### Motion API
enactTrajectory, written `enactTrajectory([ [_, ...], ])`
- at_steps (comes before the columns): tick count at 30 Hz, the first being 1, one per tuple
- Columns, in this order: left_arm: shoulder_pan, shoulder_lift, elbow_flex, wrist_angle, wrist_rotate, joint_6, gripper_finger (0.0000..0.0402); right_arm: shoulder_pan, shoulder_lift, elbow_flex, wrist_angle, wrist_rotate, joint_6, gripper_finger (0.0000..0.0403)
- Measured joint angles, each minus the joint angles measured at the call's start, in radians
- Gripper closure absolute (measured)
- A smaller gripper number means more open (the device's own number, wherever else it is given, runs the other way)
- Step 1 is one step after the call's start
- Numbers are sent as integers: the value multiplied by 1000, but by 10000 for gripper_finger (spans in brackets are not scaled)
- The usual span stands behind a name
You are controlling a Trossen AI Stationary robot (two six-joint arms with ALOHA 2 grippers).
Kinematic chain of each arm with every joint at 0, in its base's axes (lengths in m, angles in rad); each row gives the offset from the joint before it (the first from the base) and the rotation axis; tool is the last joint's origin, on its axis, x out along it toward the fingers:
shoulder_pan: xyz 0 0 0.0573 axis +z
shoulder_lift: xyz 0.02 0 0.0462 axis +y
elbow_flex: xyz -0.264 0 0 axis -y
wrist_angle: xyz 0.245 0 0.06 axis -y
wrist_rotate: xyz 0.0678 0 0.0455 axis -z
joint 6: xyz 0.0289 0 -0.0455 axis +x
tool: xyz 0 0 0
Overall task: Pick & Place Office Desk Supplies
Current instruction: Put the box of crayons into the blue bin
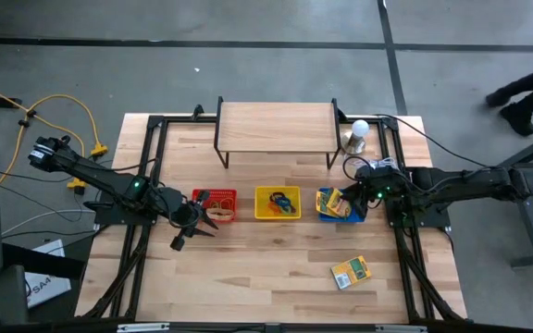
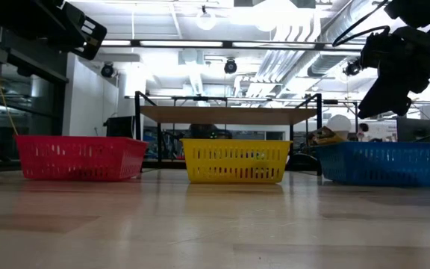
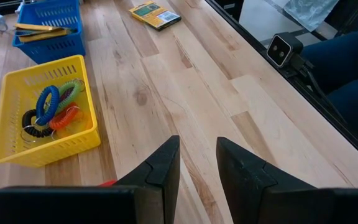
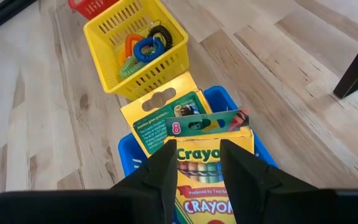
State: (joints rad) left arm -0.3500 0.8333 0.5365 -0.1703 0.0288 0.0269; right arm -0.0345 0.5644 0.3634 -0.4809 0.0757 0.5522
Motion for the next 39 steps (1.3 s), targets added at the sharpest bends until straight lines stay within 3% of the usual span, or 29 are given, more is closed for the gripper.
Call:
enactTrajectory([
  [12,0,0,0,0,0,0,302,0,0,0,33,-9,-5,293],
  [19,0,0,0,0,0,0,302,15,3,0,132,-173,-69,293],
  [31,0,0,0,0,0,0,302,212,106,0,367,-177,-86,292],
  [39,0,0,0,0,0,0,302,366,213,0,522,-103,-85,292],
])
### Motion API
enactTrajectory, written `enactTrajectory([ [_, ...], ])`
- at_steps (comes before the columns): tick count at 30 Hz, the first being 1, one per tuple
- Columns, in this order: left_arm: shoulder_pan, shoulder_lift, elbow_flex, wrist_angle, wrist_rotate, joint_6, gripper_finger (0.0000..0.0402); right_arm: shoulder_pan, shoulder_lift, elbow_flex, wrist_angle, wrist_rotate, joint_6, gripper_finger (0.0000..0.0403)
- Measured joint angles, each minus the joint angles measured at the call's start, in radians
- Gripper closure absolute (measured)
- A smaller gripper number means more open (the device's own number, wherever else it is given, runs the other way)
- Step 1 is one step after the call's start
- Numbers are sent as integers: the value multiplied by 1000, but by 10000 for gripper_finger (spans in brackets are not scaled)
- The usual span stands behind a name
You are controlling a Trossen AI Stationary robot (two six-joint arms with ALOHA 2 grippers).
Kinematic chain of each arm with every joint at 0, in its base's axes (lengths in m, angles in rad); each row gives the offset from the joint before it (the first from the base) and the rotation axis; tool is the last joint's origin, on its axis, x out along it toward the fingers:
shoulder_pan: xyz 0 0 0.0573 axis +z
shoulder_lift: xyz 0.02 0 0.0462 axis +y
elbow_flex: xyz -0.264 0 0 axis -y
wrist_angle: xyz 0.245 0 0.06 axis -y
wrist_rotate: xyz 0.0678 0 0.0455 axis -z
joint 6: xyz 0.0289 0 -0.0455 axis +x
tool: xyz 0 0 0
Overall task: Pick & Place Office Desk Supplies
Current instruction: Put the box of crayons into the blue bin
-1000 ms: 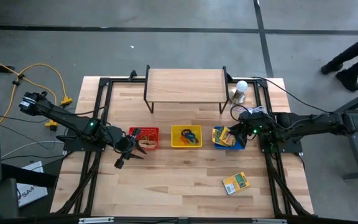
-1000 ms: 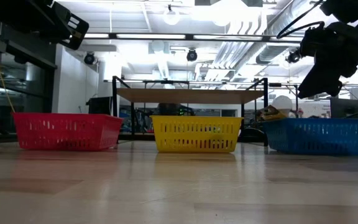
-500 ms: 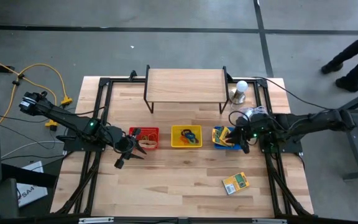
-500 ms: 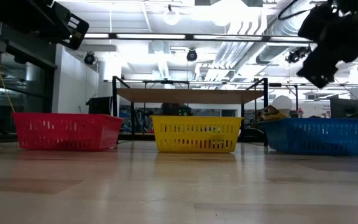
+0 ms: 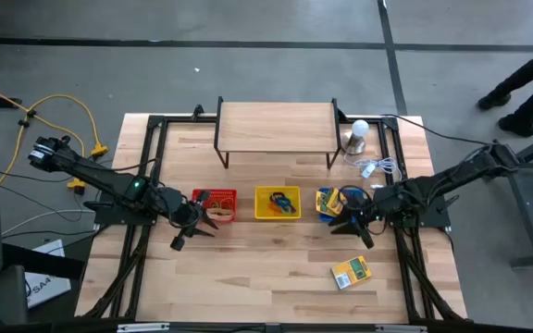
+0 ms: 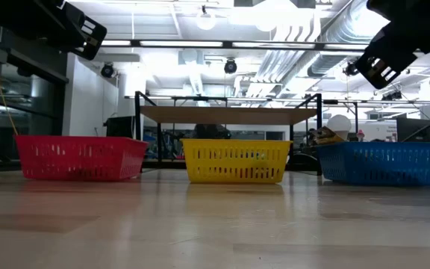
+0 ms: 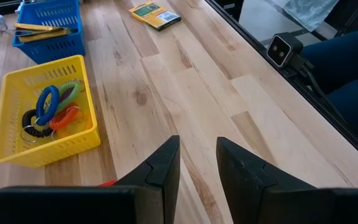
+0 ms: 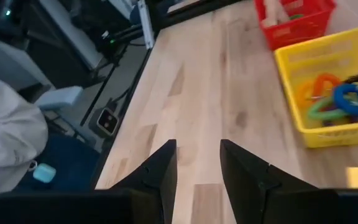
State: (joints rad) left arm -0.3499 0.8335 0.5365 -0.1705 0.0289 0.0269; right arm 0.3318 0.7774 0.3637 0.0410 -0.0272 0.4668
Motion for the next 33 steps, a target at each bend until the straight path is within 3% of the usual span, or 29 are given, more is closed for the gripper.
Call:
enactTrajectory([
  [12,0,0,0,0,0,0,302,249,198,0,208,122,24,292],
  [20,0,0,0,0,0,0,302,383,301,0,207,159,112,292],
  [33,0,0,0,0,0,0,302,502,389,0,214,144,195,292],
])
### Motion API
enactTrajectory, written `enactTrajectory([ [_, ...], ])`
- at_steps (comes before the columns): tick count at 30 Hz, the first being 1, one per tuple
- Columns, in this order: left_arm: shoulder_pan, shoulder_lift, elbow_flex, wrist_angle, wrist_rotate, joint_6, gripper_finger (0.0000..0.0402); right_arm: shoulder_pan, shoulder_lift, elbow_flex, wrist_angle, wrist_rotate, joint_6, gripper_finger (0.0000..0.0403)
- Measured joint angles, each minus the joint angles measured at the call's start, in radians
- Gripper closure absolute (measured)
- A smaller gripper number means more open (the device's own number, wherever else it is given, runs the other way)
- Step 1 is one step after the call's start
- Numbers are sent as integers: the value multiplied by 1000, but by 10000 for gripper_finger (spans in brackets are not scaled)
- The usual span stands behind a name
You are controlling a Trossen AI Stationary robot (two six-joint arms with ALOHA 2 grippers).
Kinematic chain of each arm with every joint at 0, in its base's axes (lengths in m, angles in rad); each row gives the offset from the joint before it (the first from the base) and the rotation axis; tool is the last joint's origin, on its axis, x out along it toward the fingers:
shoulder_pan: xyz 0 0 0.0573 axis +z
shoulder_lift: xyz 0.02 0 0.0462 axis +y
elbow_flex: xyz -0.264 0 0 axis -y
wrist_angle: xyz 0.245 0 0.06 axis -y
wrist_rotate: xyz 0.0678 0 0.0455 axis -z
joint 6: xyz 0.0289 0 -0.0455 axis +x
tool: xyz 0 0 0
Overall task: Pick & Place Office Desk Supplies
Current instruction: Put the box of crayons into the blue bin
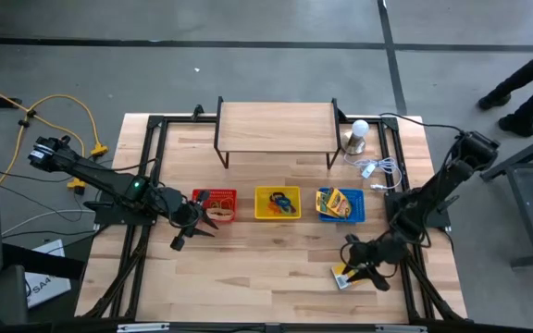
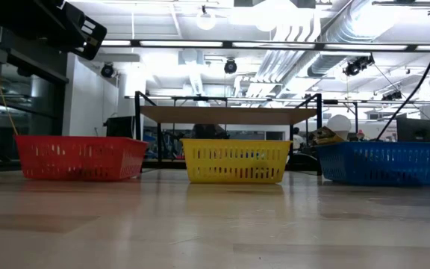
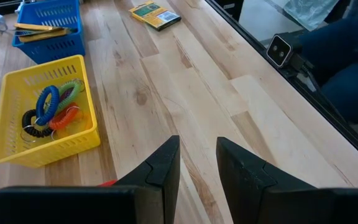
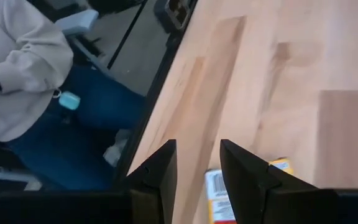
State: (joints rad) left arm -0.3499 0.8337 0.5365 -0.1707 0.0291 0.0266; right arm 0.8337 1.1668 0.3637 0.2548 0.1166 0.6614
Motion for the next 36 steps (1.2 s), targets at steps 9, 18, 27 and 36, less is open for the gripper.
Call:
enactTrajectory([
  [9,0,0,0,0,0,0,302,11,0,0,33,-101,-1,292],
  [18,0,0,0,0,0,0,302,12,0,0,49,-108,-63,292],
  [27,0,0,0,0,0,0,302,49,0,0,42,-118,-146,290],
  [36,0,0,0,0,0,0,302,79,0,0,-38,-18,-138,224],
])
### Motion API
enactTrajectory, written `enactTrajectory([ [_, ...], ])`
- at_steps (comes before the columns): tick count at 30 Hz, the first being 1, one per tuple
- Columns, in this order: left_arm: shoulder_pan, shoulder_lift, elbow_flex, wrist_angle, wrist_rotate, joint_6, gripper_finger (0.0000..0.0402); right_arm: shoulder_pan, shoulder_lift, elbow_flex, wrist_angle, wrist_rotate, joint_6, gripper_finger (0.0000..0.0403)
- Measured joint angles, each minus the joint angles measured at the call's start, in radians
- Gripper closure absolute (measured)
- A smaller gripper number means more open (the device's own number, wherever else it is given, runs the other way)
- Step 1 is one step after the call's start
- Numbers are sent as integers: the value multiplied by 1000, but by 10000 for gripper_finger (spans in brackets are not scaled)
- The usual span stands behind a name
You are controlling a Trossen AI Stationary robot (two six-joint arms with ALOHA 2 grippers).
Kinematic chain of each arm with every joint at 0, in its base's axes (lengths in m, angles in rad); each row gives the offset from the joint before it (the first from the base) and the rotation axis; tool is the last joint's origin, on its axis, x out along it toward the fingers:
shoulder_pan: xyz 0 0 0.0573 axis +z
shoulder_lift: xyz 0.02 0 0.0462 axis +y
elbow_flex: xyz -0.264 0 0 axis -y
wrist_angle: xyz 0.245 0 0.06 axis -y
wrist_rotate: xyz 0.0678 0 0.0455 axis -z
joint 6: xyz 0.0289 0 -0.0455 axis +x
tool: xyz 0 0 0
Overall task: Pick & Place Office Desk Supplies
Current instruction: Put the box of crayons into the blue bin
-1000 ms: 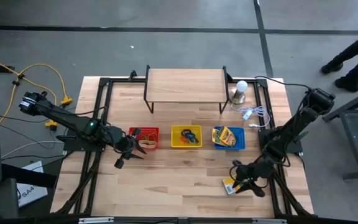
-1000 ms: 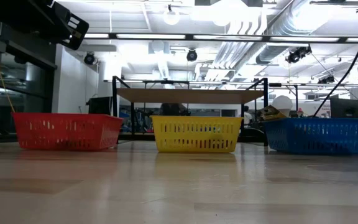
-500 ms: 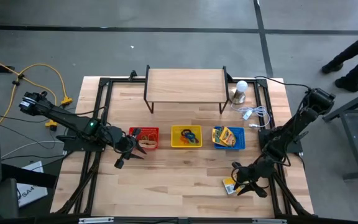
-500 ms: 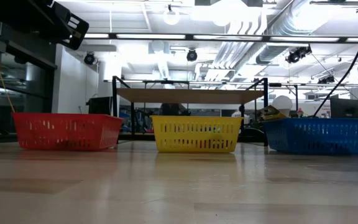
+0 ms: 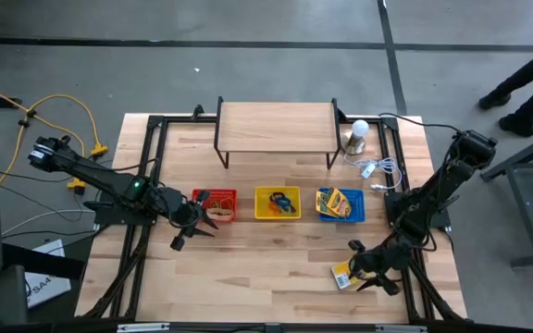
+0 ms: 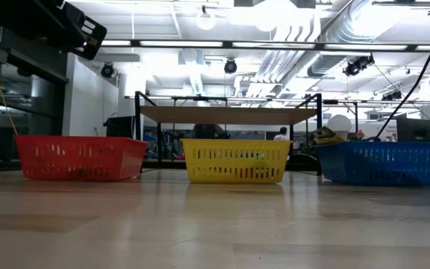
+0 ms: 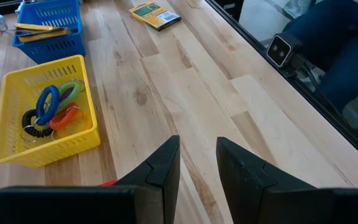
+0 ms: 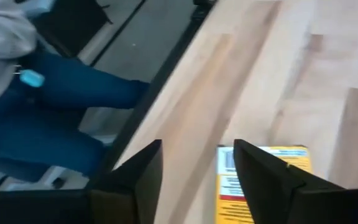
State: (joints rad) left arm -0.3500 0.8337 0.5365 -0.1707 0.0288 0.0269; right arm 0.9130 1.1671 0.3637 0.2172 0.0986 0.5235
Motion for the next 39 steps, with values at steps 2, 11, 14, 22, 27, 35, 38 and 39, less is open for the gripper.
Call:
enactTrajectory([
  [2,0,0,0,0,0,0,302,4,0,0,-18,23,1,204],
  [11,0,0,0,0,0,0,302,4,0,0,-127,23,150,109],
  [14,0,0,0,0,0,0,302,4,0,0,-174,3,165,83],
  [22,0,0,0,0,0,0,302,4,0,0,-207,6,187,53],
  [27,0,0,0,0,0,0,302,4,0,0,-213,7,188,57],
  [35,0,0,0,0,0,0,302,1,-31,0,-269,6,219,58],
  [38,0,0,0,0,0,0,302,-18,-73,0,-323,8,264,58],
  [39,0,0,0,0,0,0,302,-26,-89,0,-345,8,282,58],
])
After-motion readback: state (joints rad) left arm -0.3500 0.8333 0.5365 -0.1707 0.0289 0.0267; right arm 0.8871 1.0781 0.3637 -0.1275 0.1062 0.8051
